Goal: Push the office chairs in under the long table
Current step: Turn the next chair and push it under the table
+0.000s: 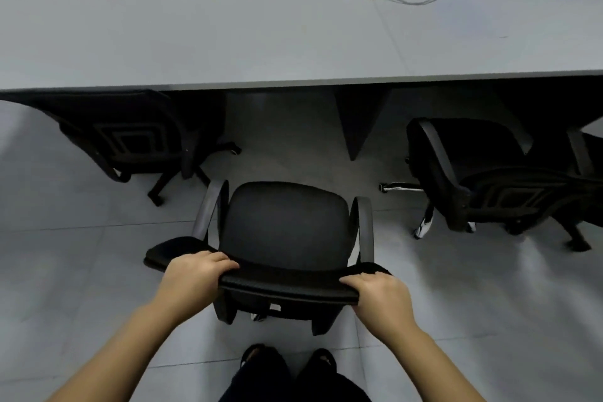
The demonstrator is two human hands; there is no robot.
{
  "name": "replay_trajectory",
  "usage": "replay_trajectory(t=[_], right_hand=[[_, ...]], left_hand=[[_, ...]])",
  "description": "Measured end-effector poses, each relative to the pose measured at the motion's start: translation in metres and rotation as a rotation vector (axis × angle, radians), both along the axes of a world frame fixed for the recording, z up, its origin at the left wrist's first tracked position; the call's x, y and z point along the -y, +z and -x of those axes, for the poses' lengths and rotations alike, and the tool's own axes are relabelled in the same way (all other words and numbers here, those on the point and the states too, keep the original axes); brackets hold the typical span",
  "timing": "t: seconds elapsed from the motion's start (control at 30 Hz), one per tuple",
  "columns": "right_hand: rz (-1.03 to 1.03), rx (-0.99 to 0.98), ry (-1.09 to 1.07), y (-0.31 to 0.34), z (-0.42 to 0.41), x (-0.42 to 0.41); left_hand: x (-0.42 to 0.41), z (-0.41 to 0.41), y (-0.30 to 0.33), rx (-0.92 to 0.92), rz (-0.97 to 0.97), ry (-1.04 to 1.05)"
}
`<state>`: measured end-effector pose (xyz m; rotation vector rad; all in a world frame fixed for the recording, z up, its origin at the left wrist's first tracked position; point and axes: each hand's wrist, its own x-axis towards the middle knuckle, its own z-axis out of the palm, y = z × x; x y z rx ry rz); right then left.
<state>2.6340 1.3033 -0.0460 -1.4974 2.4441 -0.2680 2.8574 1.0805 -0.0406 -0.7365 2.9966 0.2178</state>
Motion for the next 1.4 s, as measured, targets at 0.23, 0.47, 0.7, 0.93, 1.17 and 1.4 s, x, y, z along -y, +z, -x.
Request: replay_trajectory(t=[0.23, 0.47, 0.7, 0.93, 1.17, 1.4], right_hand=[[-0.046, -0.089, 0.04, -0.003, 0.072, 0.036], [-0.034, -0.097, 0.023, -0.008, 0.147, 0.098], [-0.229, -0.14, 0.037, 0.002, 0.247, 0.155], [-0.289, -0.15, 0.071, 0.01, 0.317, 0.213], [-0.278, -0.13, 0.17, 0.012, 0.357, 0.292], [-0.245, -0.079, 0.243, 0.008, 0.388, 0.36]], left_hand=[[0.019, 0.056, 0.0, -0.049, 0.007, 0.061], [0.084, 0.134, 0.002, -0.08, 0.02, 0.065], [0.127, 0.221, -0.005, -0.017, 0.065, 0.009], [0.173, 0.283, -0.02, 0.026, 0.121, 0.05], [0.233, 0.315, -0.013, -0.012, 0.145, 0.15], [0.302, 0.348, 0.001, 0.143, 0.01, 0.236]])
